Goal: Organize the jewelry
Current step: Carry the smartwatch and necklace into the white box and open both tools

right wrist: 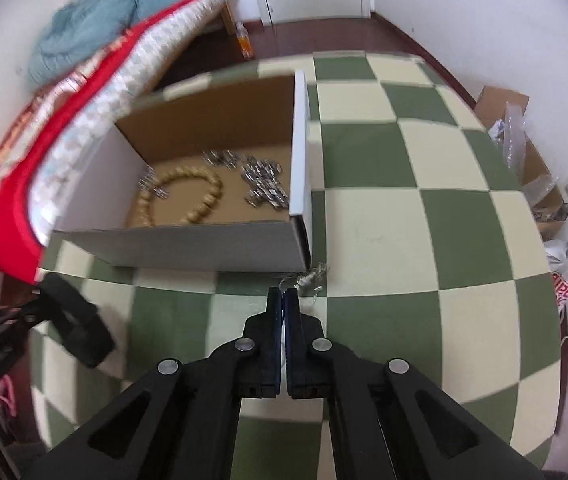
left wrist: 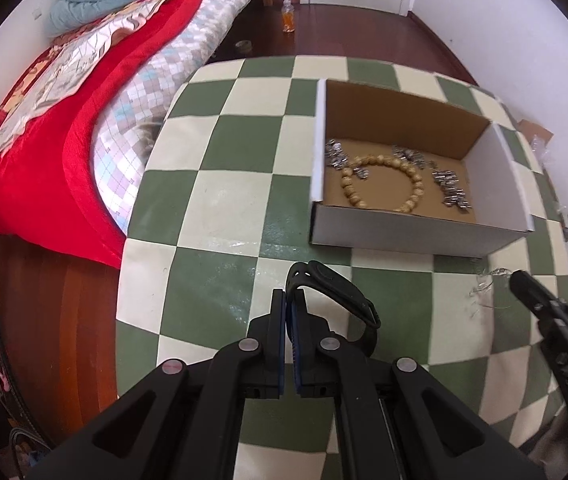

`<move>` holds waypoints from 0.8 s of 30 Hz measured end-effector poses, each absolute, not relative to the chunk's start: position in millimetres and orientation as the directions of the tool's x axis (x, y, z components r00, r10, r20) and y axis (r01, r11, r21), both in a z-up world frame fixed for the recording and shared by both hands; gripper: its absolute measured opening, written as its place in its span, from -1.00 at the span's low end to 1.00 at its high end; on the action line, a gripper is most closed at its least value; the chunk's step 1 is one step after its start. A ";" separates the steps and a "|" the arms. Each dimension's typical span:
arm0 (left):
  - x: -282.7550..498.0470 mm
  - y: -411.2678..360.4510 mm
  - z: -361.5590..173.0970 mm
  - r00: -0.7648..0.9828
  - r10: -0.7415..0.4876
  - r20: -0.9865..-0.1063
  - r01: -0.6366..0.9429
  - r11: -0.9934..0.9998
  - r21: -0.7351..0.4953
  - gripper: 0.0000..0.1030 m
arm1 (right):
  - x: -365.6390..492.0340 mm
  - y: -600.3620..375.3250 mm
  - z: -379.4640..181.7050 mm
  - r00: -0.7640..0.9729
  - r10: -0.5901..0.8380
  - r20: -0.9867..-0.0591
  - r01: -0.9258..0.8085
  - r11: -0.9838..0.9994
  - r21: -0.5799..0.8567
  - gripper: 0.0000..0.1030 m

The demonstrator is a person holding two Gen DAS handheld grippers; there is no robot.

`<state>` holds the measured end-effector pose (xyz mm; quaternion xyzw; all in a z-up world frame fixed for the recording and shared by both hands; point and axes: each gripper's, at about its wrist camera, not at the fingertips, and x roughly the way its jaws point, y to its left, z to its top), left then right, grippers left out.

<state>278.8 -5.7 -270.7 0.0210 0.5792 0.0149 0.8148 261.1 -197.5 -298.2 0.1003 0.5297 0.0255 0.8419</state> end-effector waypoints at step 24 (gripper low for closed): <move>362.4 -21.7 -187.9 0.341 -0.136 -0.930 0.059 0.991 -0.123 -0.99 | 295.4 -220.1 -106.6 0.594 0.383 -0.707 -0.063 0.899 0.434 -0.99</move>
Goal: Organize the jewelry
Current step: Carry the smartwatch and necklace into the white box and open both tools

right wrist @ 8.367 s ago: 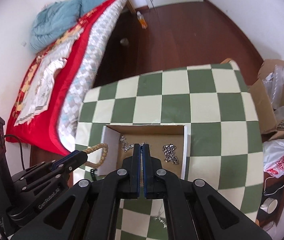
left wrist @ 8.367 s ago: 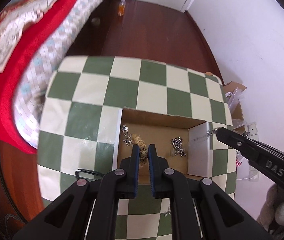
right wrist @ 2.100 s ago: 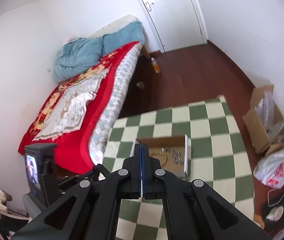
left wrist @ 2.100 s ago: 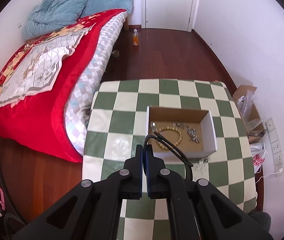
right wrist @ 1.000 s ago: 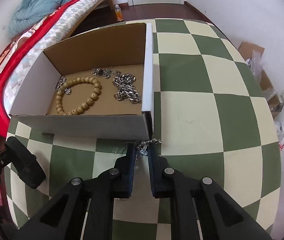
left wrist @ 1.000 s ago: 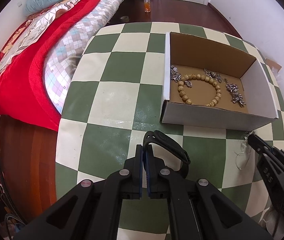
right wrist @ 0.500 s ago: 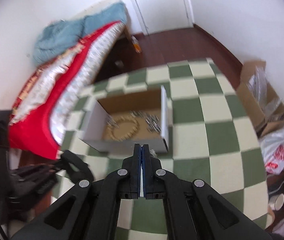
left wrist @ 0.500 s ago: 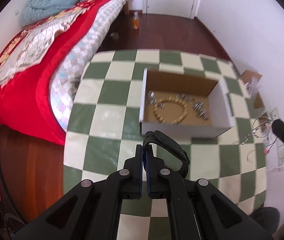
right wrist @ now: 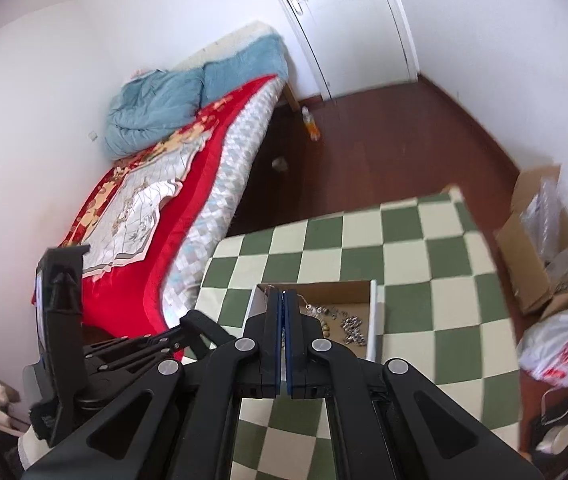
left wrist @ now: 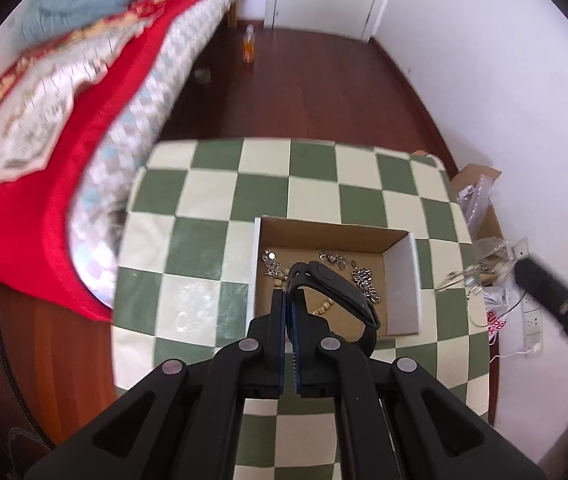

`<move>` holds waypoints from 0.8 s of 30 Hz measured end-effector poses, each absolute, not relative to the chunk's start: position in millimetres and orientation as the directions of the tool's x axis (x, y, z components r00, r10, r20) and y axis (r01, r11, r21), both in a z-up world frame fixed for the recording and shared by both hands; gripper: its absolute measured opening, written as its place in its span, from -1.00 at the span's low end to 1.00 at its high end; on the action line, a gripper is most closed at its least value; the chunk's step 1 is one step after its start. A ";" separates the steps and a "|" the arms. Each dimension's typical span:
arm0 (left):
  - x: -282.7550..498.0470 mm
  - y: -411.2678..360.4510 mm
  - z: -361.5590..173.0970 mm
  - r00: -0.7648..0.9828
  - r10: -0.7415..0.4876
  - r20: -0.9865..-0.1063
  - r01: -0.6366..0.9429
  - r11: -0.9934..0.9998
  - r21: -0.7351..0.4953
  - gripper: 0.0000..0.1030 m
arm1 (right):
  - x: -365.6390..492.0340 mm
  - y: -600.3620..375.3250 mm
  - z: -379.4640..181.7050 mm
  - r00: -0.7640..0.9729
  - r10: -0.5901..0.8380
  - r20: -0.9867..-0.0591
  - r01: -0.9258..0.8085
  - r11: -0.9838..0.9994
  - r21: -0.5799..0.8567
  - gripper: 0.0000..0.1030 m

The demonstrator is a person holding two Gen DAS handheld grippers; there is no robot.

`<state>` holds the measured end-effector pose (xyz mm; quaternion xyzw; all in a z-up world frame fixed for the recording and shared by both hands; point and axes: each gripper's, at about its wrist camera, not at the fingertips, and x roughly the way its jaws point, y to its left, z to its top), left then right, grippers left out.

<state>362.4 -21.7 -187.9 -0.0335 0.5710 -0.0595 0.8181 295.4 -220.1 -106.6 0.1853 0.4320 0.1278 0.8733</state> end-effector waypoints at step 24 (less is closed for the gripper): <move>398.7 -6.0 -214.0 0.358 0.051 -0.932 -0.016 0.999 0.048 1.00 | 362.7 -200.3 -235.9 0.252 0.198 -0.947 0.058 0.974 0.218 0.85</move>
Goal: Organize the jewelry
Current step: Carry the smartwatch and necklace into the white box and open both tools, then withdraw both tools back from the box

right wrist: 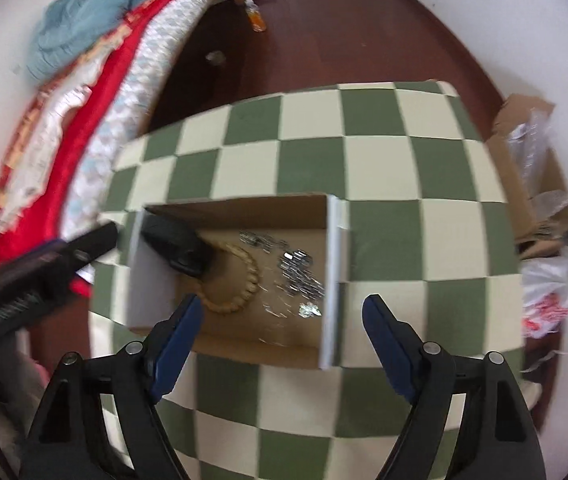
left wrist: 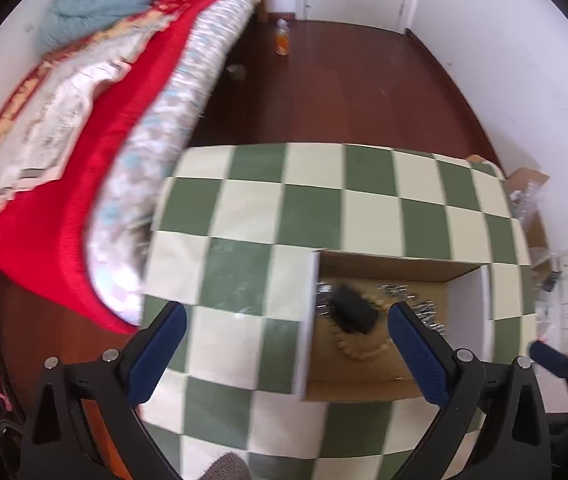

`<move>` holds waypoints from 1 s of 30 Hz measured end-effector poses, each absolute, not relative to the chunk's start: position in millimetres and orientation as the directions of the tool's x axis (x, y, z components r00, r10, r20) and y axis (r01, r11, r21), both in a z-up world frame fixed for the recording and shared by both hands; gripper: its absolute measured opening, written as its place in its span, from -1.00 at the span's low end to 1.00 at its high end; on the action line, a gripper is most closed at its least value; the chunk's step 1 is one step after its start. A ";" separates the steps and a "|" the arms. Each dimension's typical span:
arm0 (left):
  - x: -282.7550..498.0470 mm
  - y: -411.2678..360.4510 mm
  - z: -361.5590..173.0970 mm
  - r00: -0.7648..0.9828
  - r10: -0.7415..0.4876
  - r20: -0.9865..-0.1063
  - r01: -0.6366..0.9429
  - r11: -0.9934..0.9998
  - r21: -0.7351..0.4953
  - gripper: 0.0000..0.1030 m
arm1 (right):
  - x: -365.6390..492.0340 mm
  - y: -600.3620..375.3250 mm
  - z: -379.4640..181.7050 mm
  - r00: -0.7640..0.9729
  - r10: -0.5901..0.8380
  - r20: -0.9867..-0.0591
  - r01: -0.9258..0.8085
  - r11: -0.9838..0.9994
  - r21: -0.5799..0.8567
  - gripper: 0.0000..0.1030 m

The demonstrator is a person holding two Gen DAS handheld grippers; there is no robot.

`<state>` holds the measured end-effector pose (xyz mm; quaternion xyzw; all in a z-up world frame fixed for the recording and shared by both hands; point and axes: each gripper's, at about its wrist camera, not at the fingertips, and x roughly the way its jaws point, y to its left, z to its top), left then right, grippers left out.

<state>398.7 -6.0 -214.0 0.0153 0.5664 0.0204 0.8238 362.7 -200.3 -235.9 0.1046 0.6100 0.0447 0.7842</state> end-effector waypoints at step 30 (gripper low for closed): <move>228.8 10.4 -120.1 0.509 0.117 -0.853 -0.073 0.993 0.092 1.00 | 230.9 -195.0 -149.2 0.387 0.027 -0.922 0.075 0.995 0.061 1.00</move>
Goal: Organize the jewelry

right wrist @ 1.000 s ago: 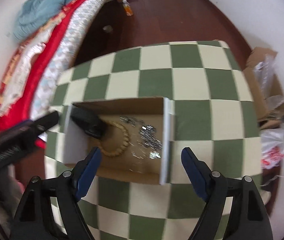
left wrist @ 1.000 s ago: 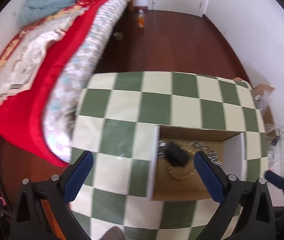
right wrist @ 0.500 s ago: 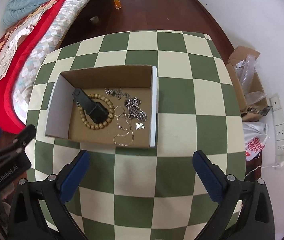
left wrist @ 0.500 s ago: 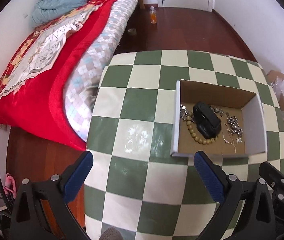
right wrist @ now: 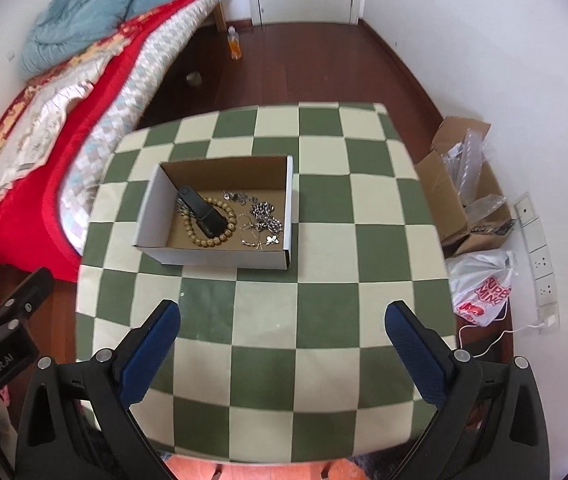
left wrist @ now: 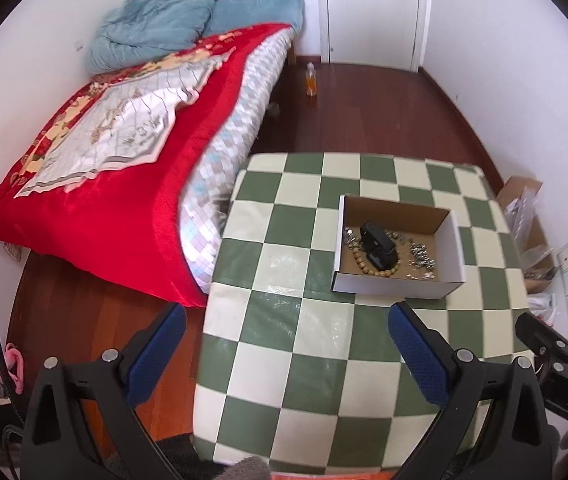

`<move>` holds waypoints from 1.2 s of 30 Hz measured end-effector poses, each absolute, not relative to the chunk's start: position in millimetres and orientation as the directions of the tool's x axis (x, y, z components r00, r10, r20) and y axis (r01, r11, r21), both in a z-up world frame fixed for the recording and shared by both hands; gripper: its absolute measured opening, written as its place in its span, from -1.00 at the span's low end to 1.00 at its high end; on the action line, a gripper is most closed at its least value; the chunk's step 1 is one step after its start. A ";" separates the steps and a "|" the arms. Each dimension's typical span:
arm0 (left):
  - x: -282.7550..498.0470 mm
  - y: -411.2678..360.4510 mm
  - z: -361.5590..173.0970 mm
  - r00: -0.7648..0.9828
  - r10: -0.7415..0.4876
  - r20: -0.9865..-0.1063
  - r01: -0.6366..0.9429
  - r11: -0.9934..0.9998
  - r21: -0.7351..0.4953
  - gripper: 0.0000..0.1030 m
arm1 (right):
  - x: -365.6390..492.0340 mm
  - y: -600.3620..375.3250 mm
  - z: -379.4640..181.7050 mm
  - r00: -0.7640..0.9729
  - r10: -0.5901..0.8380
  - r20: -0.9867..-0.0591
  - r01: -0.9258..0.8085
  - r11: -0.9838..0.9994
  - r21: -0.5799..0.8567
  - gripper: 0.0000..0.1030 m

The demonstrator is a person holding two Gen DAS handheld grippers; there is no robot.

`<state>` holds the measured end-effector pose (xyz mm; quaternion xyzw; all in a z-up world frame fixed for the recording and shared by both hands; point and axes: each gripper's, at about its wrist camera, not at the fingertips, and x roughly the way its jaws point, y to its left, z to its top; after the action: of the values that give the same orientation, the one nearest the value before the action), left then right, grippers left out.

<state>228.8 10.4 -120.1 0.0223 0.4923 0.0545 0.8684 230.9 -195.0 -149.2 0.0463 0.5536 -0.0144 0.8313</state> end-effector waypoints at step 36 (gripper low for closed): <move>191.4 5.1 -11.5 0.573 0.100 -0.813 -0.091 0.994 0.058 1.00 | 168.1 -207.8 11.2 0.533 0.009 -0.846 0.052 0.998 0.044 1.00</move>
<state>191.4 5.1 -11.5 0.0049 0.4588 0.0539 0.8869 168.1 -207.8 11.2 0.0319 0.4829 -0.0122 0.8750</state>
